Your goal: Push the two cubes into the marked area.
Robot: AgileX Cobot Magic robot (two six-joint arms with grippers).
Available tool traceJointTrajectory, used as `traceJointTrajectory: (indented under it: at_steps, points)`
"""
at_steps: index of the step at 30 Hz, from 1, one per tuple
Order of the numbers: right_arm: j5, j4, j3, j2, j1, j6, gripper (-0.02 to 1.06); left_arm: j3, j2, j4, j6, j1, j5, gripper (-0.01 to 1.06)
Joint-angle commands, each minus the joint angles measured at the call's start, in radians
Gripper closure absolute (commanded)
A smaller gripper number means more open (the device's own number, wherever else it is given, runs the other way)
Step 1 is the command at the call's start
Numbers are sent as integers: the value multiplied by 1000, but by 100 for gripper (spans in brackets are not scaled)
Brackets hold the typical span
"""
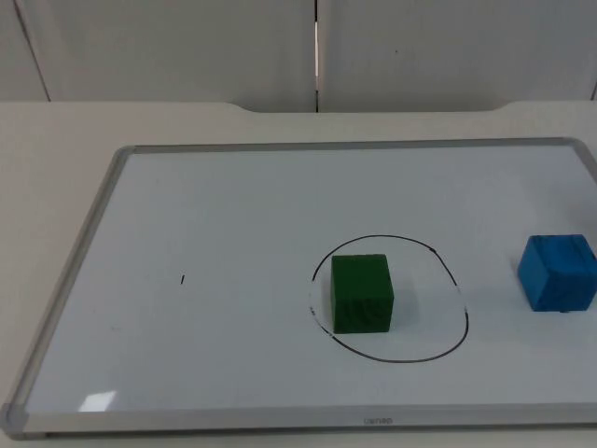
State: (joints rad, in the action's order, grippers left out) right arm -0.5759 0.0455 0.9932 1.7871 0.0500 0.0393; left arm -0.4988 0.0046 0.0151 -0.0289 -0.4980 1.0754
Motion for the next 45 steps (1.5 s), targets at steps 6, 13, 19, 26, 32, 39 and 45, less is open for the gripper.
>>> traceJointTrajectory:
  at_steps: [6, 13, 19, 26, 32, 39, 45]
  points:
    - [102, 28, -14, 69, -5, -2, 105, 4, -5, 3, -2, 0, -2, 105]
    - [156, 66, -14, 116, 15, -16, 105, 4, -5, 3, -2, 0, -2, 105]
    - [211, 65, -14, 124, 67, -33, 105, 4, -5, 5, -2, 0, -2, 105]
    - [232, 65, -12, 128, 78, -29, 105, 4, -5, 5, -2, 0, -2, 105]
    - [229, 96, -12, 128, 105, -29, 105, 4, -5, 5, -2, 0, -2, 105]
    - [223, 118, -12, 128, 143, -29, 105, 4, -5, 5, -2, 0, -2, 105]
    - [205, 118, -12, 128, 144, -29, 105, 4, -5, 5, -2, 0, -2, 105]
